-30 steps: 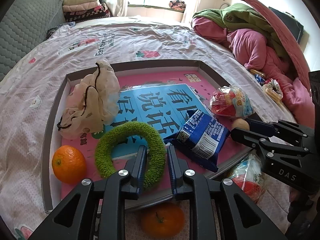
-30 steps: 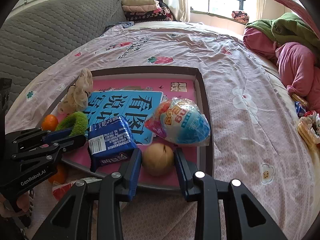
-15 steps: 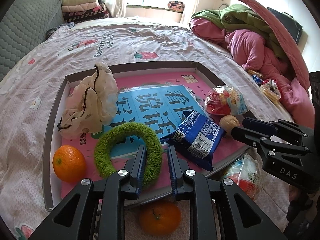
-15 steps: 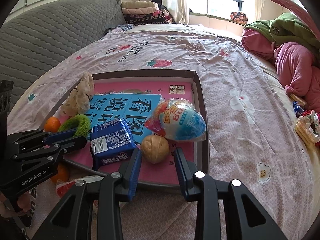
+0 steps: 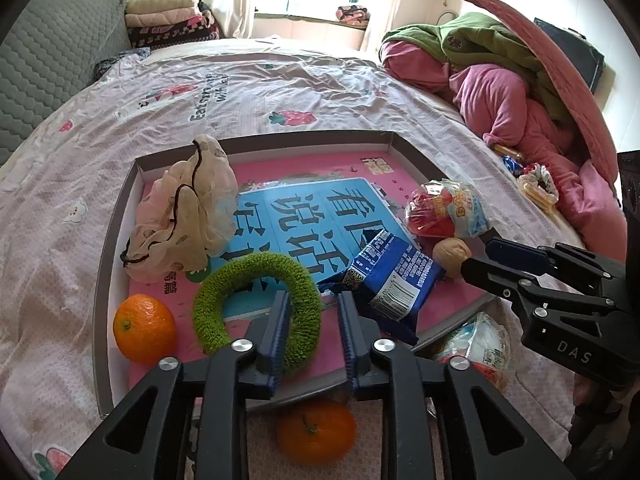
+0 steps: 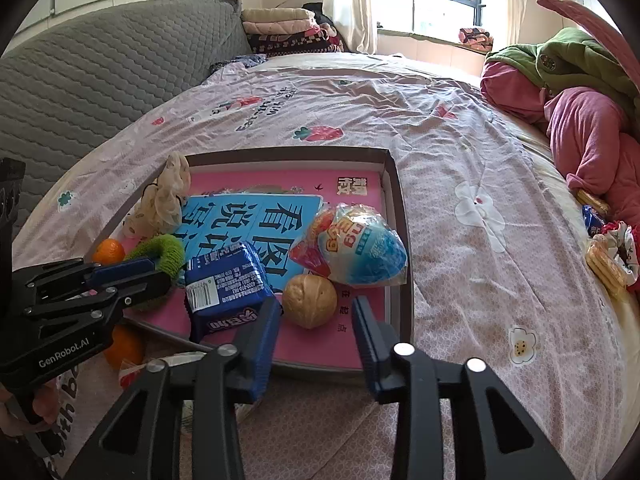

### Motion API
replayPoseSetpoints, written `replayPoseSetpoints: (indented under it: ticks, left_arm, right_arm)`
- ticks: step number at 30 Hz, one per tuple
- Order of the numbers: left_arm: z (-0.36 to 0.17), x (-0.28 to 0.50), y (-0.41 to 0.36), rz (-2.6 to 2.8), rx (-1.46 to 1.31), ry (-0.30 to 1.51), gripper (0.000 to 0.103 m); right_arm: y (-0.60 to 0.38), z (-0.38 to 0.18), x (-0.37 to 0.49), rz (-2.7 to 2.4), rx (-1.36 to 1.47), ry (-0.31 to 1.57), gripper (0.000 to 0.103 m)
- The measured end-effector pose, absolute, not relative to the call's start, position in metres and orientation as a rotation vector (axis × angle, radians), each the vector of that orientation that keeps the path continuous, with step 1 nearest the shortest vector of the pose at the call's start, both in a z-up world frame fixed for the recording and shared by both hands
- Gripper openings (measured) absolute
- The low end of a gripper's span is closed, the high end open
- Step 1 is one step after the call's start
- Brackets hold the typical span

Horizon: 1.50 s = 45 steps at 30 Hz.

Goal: Organize objects
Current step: 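Open left tool releasing the ring while right tool releases the brown fruit, then withdraw both tools back from the grey tray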

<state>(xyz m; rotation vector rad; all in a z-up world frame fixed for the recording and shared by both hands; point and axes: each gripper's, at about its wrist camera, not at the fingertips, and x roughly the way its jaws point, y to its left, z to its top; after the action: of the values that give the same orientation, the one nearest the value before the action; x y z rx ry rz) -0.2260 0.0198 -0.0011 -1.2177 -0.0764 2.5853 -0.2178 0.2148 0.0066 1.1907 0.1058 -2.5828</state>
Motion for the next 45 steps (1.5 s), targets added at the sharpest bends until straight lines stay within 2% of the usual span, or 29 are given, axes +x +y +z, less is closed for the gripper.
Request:
replayPoseSetpoints:
  ticks: [2,11,13,16,27,45]
  left_arm:
    - [0.0,-0.225,0.018,2.586,-1.218,-0.089,0.037]
    - [0.014,-0.219,0.014,2.597,-1.189,-0.11,0.04]
    - [0.022,-0.215,0.012,2.602,-1.169,-0.116,0.043]
    - [0.031,-0.207,0.011,2.617,-1.14,-0.103,0.045]
    - [0.035,-0.178,0.009,2.649,-1.124,-0.028,0.046]
    - [0.015,-0.143,0.005,2.646,-1.179,-0.006,0.046]
  right_arm:
    - [0.215,0.008,-0.217,-2.58,1.184,0.1,0.042]
    - [0.214,0.019,-0.211,-2.589,1.129,0.087,0.044]
    - [0.215,0.025,-0.207,-2.585,1.095,0.07,0.049]
    - [0.213,0.036,-0.199,-2.58,1.043,0.062,0.052]
    - [0.205,0.048,-0.179,-2.571,0.968,0.089,0.061]
    - [0.206,0.034,-0.154,-2.547,1.031,0.024,0.062]
